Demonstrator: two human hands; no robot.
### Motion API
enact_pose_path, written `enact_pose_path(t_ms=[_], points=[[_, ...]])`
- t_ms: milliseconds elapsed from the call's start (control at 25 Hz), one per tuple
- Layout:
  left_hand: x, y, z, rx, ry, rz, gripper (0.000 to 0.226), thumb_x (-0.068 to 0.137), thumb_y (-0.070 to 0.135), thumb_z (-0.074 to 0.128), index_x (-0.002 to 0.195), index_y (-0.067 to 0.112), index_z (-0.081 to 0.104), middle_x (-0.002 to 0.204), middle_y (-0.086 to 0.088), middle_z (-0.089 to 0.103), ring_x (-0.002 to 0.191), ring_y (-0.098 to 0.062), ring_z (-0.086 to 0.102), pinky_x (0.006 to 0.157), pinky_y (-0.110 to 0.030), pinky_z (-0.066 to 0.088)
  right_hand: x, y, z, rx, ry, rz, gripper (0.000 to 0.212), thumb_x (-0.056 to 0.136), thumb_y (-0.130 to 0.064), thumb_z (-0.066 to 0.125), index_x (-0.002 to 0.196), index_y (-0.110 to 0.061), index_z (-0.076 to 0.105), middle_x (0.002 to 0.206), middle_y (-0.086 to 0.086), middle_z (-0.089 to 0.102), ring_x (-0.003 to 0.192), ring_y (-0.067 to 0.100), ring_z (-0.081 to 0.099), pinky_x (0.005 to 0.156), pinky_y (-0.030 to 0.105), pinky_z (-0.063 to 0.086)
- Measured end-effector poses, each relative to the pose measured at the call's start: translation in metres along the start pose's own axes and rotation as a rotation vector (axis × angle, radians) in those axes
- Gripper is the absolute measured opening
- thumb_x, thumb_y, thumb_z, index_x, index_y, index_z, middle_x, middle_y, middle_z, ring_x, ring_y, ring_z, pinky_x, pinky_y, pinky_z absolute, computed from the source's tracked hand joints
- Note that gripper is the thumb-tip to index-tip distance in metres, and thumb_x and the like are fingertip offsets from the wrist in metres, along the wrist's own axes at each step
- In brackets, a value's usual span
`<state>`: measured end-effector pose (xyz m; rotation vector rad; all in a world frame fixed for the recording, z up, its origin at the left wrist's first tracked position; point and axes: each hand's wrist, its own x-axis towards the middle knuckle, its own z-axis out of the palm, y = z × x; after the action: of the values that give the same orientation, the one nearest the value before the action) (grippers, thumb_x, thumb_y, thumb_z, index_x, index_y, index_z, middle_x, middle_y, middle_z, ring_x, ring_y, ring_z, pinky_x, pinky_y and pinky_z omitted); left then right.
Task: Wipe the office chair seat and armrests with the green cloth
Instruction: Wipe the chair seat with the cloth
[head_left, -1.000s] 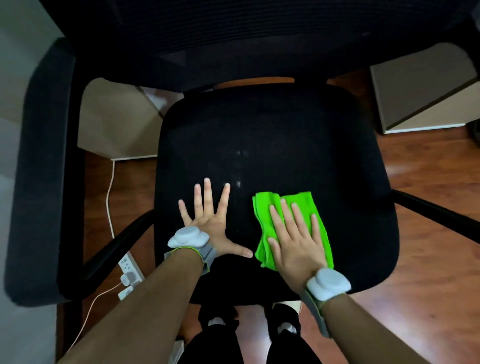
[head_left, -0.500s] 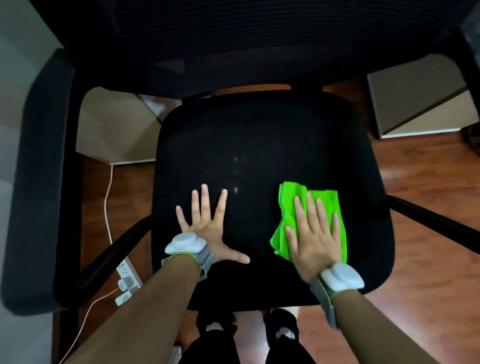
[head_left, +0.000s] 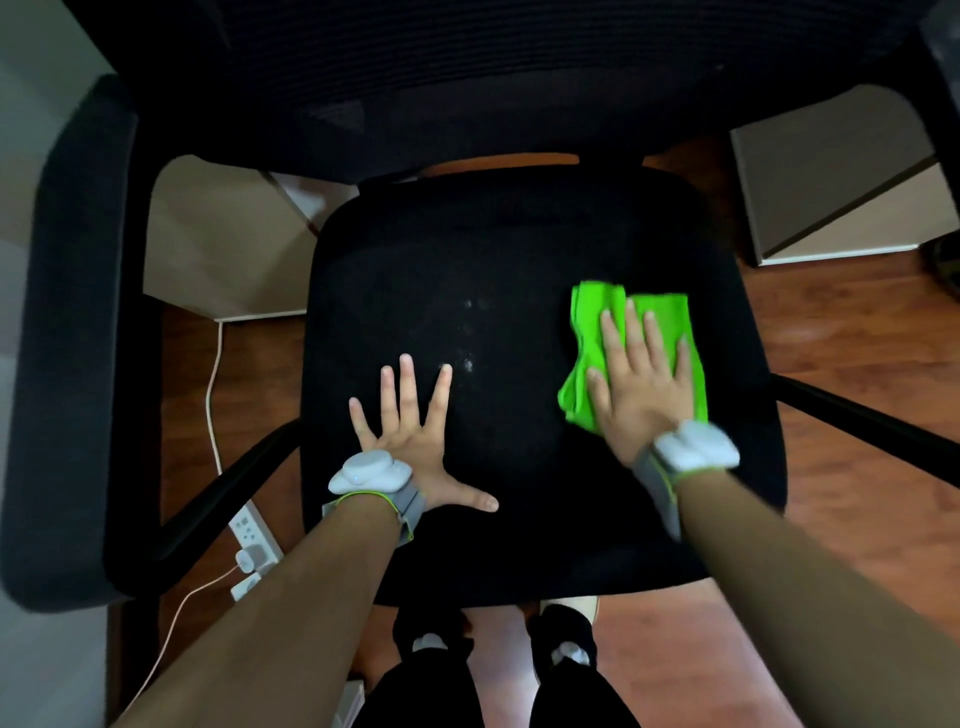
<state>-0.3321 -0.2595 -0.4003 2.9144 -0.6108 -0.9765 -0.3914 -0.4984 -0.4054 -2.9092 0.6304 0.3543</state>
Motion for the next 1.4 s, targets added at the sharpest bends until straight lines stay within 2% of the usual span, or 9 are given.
enact_pose_path(t_ms=[320,480,560,680,840,960,1160,1320,1400], points=[[-0.006,-0.003,-0.001,-0.051,0.044,0.037,0.154,0.016,0.097,0.044,0.137,0.042,-0.034,0.144,-0.001,-0.049,0.13,-0.019,-0.048,0.095,-0.053,-0.037,-0.071,-0.019,0.011,-0.054,-0.053,0.003,0.063,0.088,-0.051,0.008,0.146,-0.031,-0.004,0.159,-0.003,0.003,0.147,0.018,0.004,0.117,0.05,0.004],[-0.015,-0.016,-0.011,-0.161,0.164,-0.002,0.142,0.026,0.093,0.046,0.143,0.042,-0.019,0.157,0.005,-0.021,0.146,-0.017,-0.015,0.114,-0.052,-0.004,-0.074,-0.024,0.008,-0.067,-0.102,0.001,0.062,0.085,-0.052,0.0,0.142,-0.033,-0.013,0.159,-0.004,-0.003,0.147,0.018,-0.002,0.117,0.049,0.001],[-0.016,-0.03,-0.015,-0.223,0.225,-0.094,0.144,0.027,0.091,0.049,0.144,0.039,-0.016,0.158,0.003,-0.016,0.147,-0.018,-0.009,0.116,-0.047,0.002,-0.073,-0.025,0.005,-0.04,-0.119,-0.002,0.063,0.084,-0.053,-0.001,0.142,-0.033,-0.013,0.158,-0.004,-0.007,0.147,0.018,-0.004,0.117,0.049,0.0],[-0.014,-0.048,-0.015,-0.272,0.152,-0.124,0.154,0.021,0.089,0.057,0.142,0.038,-0.024,0.155,0.003,-0.027,0.145,-0.015,-0.02,0.117,-0.048,-0.003,-0.078,-0.034,0.003,-0.059,-0.136,-0.09,0.065,0.086,-0.053,0.004,0.145,-0.03,-0.007,0.156,-0.004,-0.006,0.145,0.016,-0.005,0.117,0.051,0.004],[-0.01,-0.064,-0.009,-0.211,0.136,-0.078,0.16,0.011,0.091,0.052,0.14,0.04,-0.029,0.153,0.005,-0.032,0.144,-0.015,-0.021,0.116,-0.047,0.001,-0.095,-0.071,0.011,-0.078,-0.121,-0.309,0.062,0.091,-0.049,0.02,0.147,-0.023,0.023,0.155,0.003,0.026,0.143,0.023,0.02,0.113,0.052,0.016],[-0.009,-0.069,-0.007,-0.187,0.159,-0.066,0.157,0.012,0.093,0.048,0.141,0.041,-0.026,0.153,0.007,-0.03,0.143,-0.011,-0.019,0.113,-0.052,0.011,-0.072,-0.093,0.011,-0.063,-0.086,-0.338,0.062,0.091,-0.048,0.023,0.148,-0.024,0.021,0.156,0.002,0.024,0.144,0.023,0.021,0.115,0.052,0.016],[-0.006,-0.063,-0.009,-0.166,0.145,-0.087,0.156,0.014,0.092,0.048,0.14,0.04,-0.029,0.146,0.008,-0.044,0.131,-0.006,-0.043,0.105,-0.07,0.009,-0.028,-0.119,0.008,-0.042,-0.135,-0.383,0.062,0.094,-0.048,0.019,0.148,-0.029,-0.003,0.159,-0.004,0.007,0.147,0.015,0.0,0.118,0.046,-0.003],[-0.004,-0.063,-0.008,-0.157,0.12,-0.097,0.157,0.016,0.091,0.052,0.139,0.039,-0.03,0.149,0.005,-0.041,0.136,-0.011,-0.039,0.105,-0.07,0.009,-0.077,-0.109,0.011,-0.038,-0.105,-0.375,0.062,0.091,-0.047,0.027,0.148,-0.023,0.02,0.153,0.001,0.032,0.144,0.019,0.023,0.115,0.047,0.01],[-0.005,-0.06,-0.008,-0.127,0.136,-0.13,0.159,0.015,0.09,0.053,0.142,0.037,-0.026,0.153,0.003,-0.031,0.142,-0.014,-0.025,0.105,-0.068,0.014,-0.057,-0.118,0.013,-0.049,-0.105,-0.344,0.064,0.091,-0.048,0.023,0.149,-0.024,0.014,0.156,0.0,0.025,0.145,0.018,0.017,0.117,0.048,0.008]])
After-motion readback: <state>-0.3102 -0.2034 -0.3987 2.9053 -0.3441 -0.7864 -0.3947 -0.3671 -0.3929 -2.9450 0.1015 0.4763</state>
